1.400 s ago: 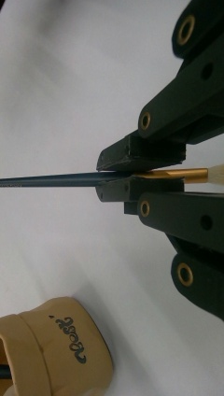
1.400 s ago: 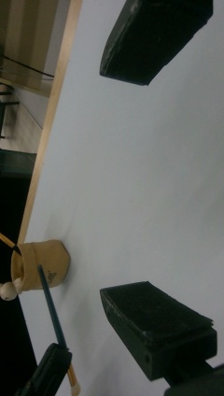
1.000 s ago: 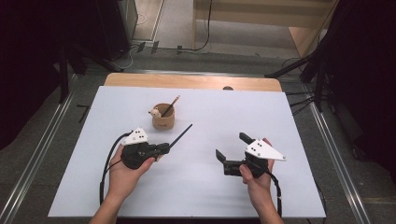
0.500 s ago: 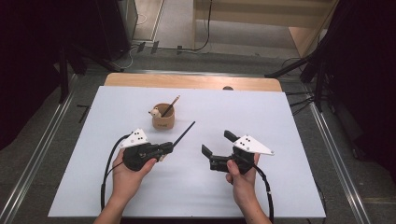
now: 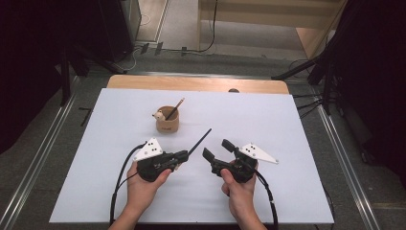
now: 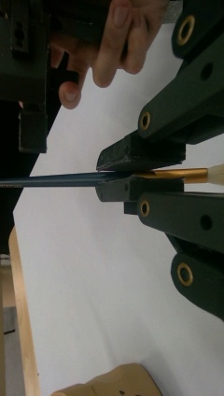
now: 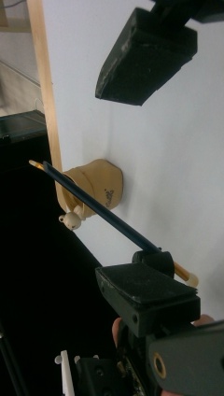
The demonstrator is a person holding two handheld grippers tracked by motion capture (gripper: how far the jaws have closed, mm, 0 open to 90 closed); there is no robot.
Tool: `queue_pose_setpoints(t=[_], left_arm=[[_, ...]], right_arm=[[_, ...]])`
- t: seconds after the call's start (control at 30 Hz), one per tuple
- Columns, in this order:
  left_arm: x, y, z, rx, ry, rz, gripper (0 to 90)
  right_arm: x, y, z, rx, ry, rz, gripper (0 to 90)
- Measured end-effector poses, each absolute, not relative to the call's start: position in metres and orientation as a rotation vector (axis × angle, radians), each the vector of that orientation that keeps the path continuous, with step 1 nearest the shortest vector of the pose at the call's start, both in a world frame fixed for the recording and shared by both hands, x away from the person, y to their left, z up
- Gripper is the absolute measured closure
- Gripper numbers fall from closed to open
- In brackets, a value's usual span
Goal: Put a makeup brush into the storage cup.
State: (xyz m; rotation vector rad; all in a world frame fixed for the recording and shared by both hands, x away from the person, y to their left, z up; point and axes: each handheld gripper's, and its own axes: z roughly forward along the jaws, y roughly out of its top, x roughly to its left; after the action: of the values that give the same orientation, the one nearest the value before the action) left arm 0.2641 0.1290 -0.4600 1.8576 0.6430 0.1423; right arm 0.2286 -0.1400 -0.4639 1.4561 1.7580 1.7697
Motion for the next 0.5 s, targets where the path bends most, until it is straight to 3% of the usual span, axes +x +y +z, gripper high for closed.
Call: queue_pose_setpoints(t=[0.23,0.5], left_arm=[[0.259,0.123,-0.461,1.843,0.628,0.144,84.9],[0.252,0.113,-0.463,1.840,0.608,0.167,84.8]], right_arm=[[0.230,-0.134,-0.468,1.613,1.695,1.856,33.2],[0.231,-0.136,-0.476,1.726,1.657,1.986,47.7]])
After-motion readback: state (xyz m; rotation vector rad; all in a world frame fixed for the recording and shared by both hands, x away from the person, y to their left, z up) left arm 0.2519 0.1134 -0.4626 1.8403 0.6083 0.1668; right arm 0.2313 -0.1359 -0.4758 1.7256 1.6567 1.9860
